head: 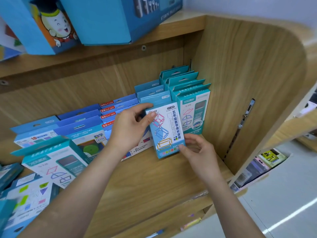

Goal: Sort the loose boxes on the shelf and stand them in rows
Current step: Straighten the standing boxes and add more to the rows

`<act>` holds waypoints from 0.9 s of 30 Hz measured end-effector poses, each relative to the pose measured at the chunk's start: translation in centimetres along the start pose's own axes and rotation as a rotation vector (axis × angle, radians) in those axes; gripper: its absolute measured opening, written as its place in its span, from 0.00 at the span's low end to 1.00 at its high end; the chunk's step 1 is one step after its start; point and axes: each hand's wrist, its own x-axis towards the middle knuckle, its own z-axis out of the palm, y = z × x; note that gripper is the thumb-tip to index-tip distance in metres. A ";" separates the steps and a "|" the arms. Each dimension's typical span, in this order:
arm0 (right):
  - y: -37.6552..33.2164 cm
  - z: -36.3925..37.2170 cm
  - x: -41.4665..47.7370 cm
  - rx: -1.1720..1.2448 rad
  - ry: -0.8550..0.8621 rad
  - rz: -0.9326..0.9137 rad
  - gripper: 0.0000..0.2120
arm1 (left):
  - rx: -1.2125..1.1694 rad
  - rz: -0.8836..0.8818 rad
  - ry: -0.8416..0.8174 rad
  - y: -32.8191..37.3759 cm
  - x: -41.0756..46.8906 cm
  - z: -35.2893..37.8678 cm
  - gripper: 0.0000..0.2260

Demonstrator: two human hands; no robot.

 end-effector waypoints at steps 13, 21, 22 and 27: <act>-0.3 0.7 -0.4 0.127 0.037 0.022 0.15 | 0.301 0.144 -0.228 -0.2 0.3 -1.6 0.20; 1.3 2.3 0.3 -0.122 0.100 -0.039 0.18 | 0.367 0.229 -0.004 -0.6 -0.4 -0.5 0.23; 1.4 2.4 0.4 -0.177 0.121 -0.065 0.18 | 0.400 0.254 0.024 -0.7 -0.5 -0.3 0.23; 0.3 2.6 0.4 -0.260 0.135 -0.183 0.17 | 0.467 0.354 0.088 -1.3 -0.7 0.2 0.20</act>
